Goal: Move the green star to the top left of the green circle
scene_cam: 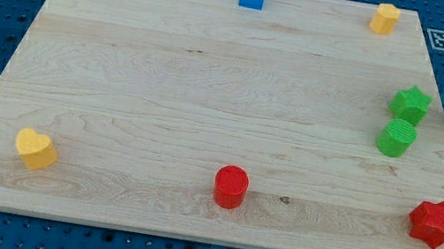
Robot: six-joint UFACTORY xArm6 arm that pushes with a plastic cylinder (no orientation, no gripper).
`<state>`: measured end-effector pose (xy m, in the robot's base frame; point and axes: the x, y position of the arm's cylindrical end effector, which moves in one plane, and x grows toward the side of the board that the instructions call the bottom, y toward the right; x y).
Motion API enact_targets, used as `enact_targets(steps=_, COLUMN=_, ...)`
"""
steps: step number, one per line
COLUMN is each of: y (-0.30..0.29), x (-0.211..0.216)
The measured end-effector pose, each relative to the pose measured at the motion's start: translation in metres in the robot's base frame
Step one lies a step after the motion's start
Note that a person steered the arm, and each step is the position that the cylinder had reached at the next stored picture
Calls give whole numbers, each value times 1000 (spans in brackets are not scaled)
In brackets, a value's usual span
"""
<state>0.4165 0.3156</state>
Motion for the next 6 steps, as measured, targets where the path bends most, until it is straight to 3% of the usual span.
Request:
enact_targets(steps=3, y=-61, x=0)
enact_targets(steps=6, y=-76, x=0)
